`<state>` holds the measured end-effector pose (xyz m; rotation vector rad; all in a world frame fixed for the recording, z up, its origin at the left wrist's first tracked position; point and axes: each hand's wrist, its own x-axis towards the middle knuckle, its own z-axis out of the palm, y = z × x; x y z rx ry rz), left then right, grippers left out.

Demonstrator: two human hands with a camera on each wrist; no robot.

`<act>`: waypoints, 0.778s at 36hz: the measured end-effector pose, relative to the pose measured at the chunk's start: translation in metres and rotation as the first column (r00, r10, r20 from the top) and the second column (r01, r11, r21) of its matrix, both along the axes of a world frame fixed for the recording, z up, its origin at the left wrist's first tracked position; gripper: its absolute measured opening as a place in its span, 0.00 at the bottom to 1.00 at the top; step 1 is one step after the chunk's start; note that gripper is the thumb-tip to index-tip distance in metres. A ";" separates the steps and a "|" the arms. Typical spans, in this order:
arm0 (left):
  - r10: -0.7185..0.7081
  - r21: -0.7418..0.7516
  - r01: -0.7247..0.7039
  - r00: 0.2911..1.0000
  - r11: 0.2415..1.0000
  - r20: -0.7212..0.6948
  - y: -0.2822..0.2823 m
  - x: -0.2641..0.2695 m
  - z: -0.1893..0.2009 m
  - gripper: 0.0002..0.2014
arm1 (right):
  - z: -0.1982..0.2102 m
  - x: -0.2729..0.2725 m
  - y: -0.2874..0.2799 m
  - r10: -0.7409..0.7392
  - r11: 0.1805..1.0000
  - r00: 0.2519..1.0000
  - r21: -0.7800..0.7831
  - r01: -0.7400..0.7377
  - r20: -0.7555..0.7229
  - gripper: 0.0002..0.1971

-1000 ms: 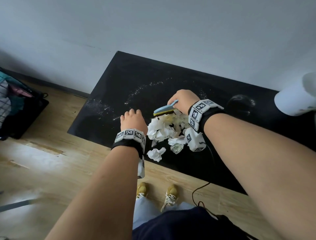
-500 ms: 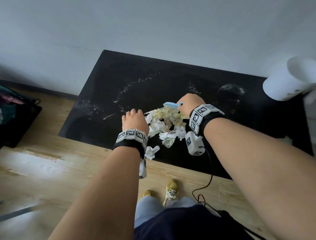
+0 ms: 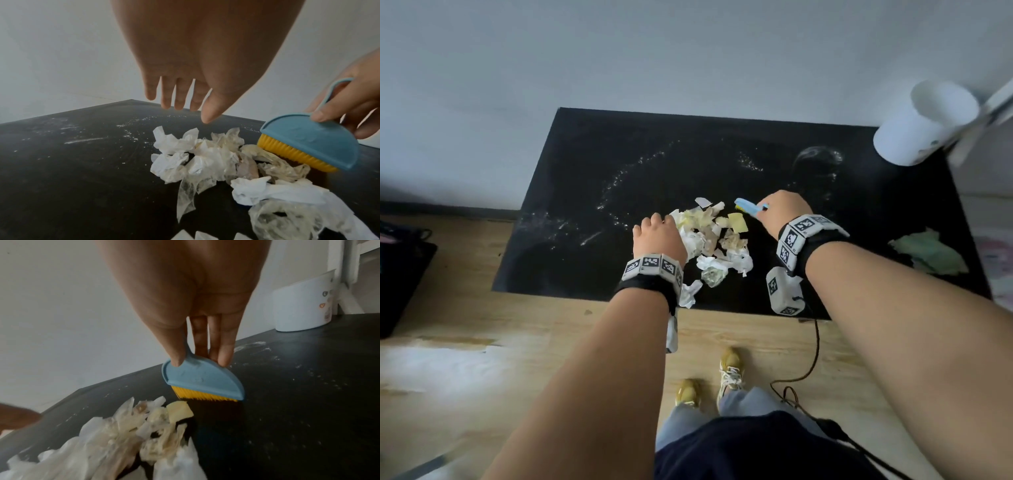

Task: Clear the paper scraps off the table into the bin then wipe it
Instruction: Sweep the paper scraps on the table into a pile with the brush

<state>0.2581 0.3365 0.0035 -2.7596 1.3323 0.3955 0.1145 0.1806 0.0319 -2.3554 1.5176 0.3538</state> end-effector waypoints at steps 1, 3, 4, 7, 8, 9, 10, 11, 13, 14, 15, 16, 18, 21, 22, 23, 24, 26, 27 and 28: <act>-0.010 -0.003 0.010 1.000 1.000 0.002 0.000 0.000 0.001 0.20 | -0.001 0.000 0.005 0.003 1.000 1.000 0.005 -0.003 0.007 0.12; -0.032 -0.004 0.032 0.999 0.999 0.002 -0.001 -0.002 0.004 0.20 | 0.002 0.000 0.014 -0.015 1.000 1.000 0.009 0.014 0.022 0.12; -0.045 -0.004 0.045 0.999 0.999 0.003 -0.001 -0.003 0.006 0.21 | 0.003 -0.001 0.017 -0.030 1.000 0.999 0.008 0.030 0.039 0.13; -0.088 -0.019 0.088 0.996 0.996 0.007 -0.006 -0.007 0.012 0.22 | 0.011 -0.006 0.021 -0.079 0.997 0.988 -0.009 0.081 0.130 0.14; -0.104 -0.026 0.104 0.995 0.994 0.009 -0.008 -0.010 0.015 0.23 | 0.014 -0.010 0.021 -0.104 0.994 0.982 -0.016 0.108 0.157 0.13; -0.123 -0.031 0.123 0.992 0.992 0.012 -0.011 -0.012 0.018 0.23 | 0.018 -0.015 0.022 -0.128 0.991 0.976 -0.022 0.134 0.178 0.12; -0.141 -0.035 0.141 0.990 0.989 0.013 -0.013 -0.015 0.020 0.22 | 0.021 -0.020 0.022 -0.149 0.987 0.970 -0.028 0.157 0.194 0.12; -0.161 -0.040 0.162 0.987 0.986 0.014 -0.016 -0.019 0.023 0.22 | 0.025 -0.026 0.022 -0.172 0.982 0.963 -0.037 0.183 0.207 0.12; -0.196 -0.056 0.197 0.980 0.979 0.017 -0.022 -0.026 0.027 0.22 | 0.033 -0.041 0.021 -0.215 0.970 0.947 -0.064 0.236 0.240 0.13; -0.213 -0.063 0.213 0.977 0.975 0.017 -0.026 -0.031 0.029 0.22 | 0.036 -0.049 0.021 -0.233 0.962 0.938 -0.080 0.261 0.258 0.14; -0.230 -0.070 0.230 0.973 0.971 0.017 -0.030 -0.036 0.031 0.22 | 0.040 -0.058 0.021 -0.251 0.954 0.931 -0.093 0.284 0.267 0.14; -0.247 -0.075 0.247 0.969 0.966 0.018 -0.034 -0.042 0.034 0.22 | 0.044 -0.066 0.020 -0.268 0.947 0.925 -0.103 0.304 0.268 0.14; -0.280 -0.080 0.281 0.960 0.956 0.023 -0.043 -0.054 0.040 0.21 | 0.051 -0.083 0.019 -0.298 0.934 0.912 -0.111 0.340 0.283 0.15; -0.319 -0.080 0.320 0.947 0.944 0.024 -0.059 -0.074 0.049 0.20 | 0.058 -0.106 0.015 -0.320 0.918 0.886 -0.121 0.377 0.334 0.15; -0.330 -0.083 0.331 0.944 0.940 0.027 -0.065 -0.081 0.052 0.20 | 0.060 -0.113 0.012 -0.326 0.914 0.879 -0.122 0.387 0.348 0.15; -0.342 -0.087 0.343 0.939 0.935 0.033 -0.073 -0.088 0.055 0.20 | 0.061 -0.121 0.008 -0.334 0.909 0.871 -0.121 0.399 0.359 0.14; -0.353 -0.087 0.355 0.935 0.931 0.039 -0.080 -0.096 0.057 0.21 | 0.062 -0.129 0.004 -0.339 0.906 0.867 -0.120 0.405 0.365 0.14; -0.372 -0.088 0.375 0.927 0.923 0.045 -0.098 -0.112 0.061 0.21 | 0.065 -0.147 -0.009 -0.344 0.904 0.862 -0.119 0.412 0.372 0.12; -0.378 -0.094 0.381 0.925 0.920 0.047 -0.108 -0.120 0.063 0.22 | 0.066 -0.157 -0.016 -0.348 0.902 0.860 -0.117 0.416 0.373 0.13; -0.382 -0.100 0.385 0.923 0.918 0.047 -0.119 -0.130 0.065 0.22 | 0.067 -0.167 -0.024 -0.350 0.901 0.857 -0.115 0.418 0.378 0.14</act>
